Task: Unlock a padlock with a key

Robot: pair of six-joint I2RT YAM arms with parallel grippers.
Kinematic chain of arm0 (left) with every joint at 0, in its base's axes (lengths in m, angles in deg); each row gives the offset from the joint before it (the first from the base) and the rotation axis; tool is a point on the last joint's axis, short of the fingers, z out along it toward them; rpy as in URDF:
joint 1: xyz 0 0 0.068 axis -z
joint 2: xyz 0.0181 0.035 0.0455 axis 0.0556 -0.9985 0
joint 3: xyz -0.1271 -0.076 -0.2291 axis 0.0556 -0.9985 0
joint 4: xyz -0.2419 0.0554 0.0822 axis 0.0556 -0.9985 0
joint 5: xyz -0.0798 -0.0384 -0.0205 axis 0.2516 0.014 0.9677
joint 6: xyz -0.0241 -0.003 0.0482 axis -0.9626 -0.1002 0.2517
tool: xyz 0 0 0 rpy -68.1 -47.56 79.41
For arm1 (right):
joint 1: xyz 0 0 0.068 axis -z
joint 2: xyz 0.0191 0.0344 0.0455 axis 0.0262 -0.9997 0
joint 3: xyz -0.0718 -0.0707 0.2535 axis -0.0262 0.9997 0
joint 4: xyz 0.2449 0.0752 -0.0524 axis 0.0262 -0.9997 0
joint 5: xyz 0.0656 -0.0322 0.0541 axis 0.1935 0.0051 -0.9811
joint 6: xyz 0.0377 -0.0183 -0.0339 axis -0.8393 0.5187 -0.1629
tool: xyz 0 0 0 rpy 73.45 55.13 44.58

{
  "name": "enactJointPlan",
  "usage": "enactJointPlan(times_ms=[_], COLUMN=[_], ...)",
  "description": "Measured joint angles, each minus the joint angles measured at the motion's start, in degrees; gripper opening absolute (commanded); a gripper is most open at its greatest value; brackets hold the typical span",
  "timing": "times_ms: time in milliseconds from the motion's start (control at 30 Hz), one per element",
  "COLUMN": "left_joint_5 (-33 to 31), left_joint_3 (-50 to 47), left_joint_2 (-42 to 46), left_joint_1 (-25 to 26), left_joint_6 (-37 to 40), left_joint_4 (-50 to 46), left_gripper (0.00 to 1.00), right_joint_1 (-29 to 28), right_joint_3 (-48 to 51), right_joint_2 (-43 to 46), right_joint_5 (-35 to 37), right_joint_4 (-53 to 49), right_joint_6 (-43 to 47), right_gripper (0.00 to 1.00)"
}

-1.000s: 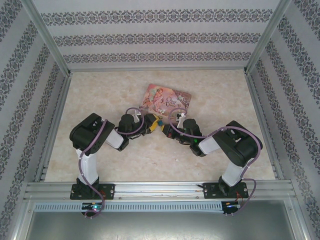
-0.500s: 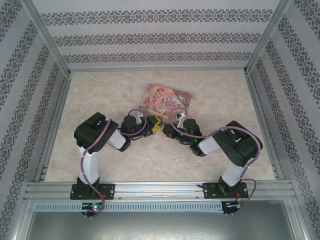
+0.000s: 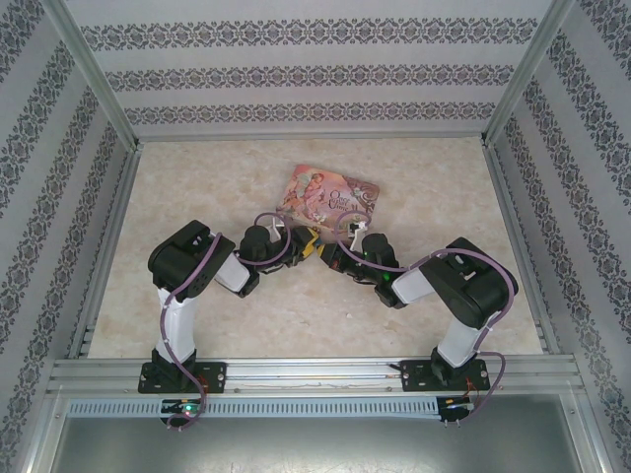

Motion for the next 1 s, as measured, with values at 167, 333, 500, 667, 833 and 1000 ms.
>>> enactJointPlan(times_ms=[167,333,500,667,833,1000], left_joint_5=[0.13,0.28,0.44,0.31,-0.74,-1.77], left_joint_3=[0.46,0.76,0.76,0.76,0.48,0.13], left_joint_2=[0.07,1.66,2.82,4.11,7.21,12.50], left_joint_1=[0.00,-0.02,0.00,0.33,0.66,1.88], left_joint_6=[0.92,2.73,3.41,3.43,3.50,4.31], left_joint_4=[-1.01,-4.35,-6.40,-8.61,-13.42,-20.20], left_gripper=[0.22,0.07,0.06,0.05,0.04,0.01], right_joint_1=[0.02,0.02,0.37,0.42,1.11,-1.03], right_joint_3=[0.00,0.57,1.18,3.54,8.48,9.18], right_joint_2=[0.00,0.00,0.15,2.67,11.13,29.27], right_joint_5=[0.00,0.00,0.00,0.46,3.15,10.12], right_joint_4=[0.22,0.96,1.60,0.63,-5.73,-21.75], right_joint_6=[-0.50,-0.87,-0.85,-0.50,3.39,14.93], right_gripper=[0.01,0.05,0.14,0.23,0.30,0.37])
